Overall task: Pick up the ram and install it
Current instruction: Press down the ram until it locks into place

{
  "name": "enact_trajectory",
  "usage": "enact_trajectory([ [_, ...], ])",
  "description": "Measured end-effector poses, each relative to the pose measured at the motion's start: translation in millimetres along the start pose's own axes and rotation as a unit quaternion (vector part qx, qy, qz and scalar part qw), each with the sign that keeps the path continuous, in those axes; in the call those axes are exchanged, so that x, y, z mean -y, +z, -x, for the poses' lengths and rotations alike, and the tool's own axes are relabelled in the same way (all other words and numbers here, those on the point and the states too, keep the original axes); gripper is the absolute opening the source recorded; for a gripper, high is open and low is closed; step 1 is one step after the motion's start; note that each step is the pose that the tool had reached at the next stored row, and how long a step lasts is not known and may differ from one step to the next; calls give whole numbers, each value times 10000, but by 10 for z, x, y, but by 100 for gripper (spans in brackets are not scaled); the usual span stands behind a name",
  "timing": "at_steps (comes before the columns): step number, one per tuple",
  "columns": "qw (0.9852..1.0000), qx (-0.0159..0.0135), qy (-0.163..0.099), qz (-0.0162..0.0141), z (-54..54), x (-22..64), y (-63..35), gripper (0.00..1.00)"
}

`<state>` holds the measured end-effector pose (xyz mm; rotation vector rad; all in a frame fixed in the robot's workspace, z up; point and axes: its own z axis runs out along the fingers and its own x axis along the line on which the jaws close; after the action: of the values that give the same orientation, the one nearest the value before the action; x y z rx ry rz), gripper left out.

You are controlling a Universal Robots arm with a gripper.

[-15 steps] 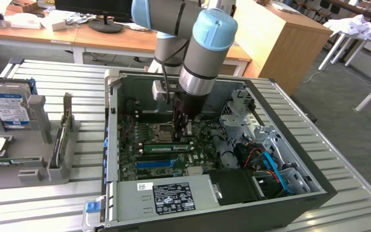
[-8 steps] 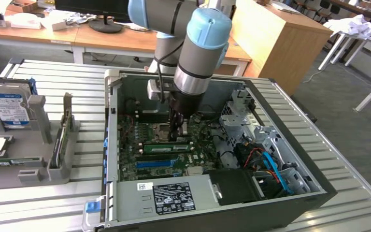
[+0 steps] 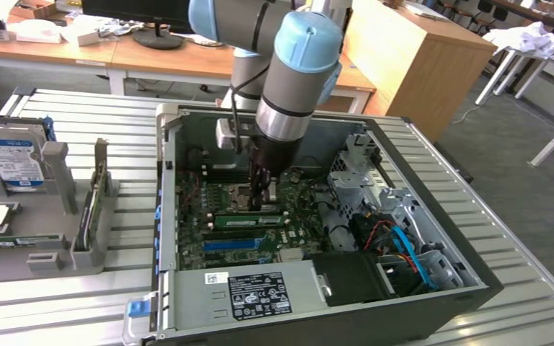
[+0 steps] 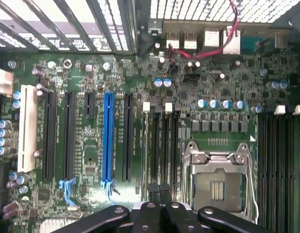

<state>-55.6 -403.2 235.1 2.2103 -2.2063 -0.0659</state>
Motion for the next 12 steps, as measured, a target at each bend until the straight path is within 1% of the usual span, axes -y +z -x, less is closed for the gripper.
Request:
enact_trajectory([
  [6, 10000, 0, 1, 0, 0, -107, 4, 11],
  [12, 10000, 0, 0, 0, 0, -153, 7, 11],
])
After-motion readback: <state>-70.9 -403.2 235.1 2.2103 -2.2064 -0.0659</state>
